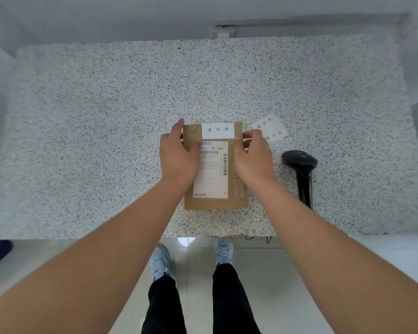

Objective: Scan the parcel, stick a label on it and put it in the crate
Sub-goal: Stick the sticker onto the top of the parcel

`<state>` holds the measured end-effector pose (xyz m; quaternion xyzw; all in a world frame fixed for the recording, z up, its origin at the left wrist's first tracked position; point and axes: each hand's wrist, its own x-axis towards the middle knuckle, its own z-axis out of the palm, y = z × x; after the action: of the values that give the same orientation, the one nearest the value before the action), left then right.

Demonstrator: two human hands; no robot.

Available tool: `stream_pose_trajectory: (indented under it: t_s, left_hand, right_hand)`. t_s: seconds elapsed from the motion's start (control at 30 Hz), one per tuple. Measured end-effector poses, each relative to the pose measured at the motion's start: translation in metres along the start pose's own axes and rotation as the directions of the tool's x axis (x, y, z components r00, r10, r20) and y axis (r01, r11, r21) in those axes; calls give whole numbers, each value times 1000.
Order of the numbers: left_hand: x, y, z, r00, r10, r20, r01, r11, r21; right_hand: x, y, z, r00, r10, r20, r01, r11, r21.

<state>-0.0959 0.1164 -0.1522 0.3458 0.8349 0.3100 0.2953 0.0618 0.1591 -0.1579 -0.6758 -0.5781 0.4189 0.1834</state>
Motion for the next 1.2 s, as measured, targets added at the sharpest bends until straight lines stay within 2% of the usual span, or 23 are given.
stream_pose_trajectory:
  t_s: [0.1,0.23,0.47,0.63,0.73,0.93,1.2]
  left_hand:
    - [-16,-3,-6,995,93,46,-95,994,58]
    - [-34,-12,-14,965,224,136,-242,961,131]
    - [-61,-26,-23,893,337,297,-409,885,225]
    - [-80,-40,-30,814,399,422,-537,793,286]
    - [-83,-48,-32,794,388,468,-553,780,293]
    - [-85,-50,-29,784,356,509,-524,819,233]
    - [-85,-31,-44,799,396,452,-540,805,248]
  right_hand:
    - [-12,-2,-1,999,-33,6,33,999,19]
    - [-30,-3,-3,994,-106,12,106,992,-67]
    - [-68,11,-3,955,-269,123,293,916,-273]
    - [-89,30,4,948,-260,182,310,883,-351]
    - [-96,39,8,932,-283,227,348,876,-333]
    - [-97,39,8,922,-290,255,360,887,-289]
    - [-98,19,-2,902,-351,250,404,890,-210]
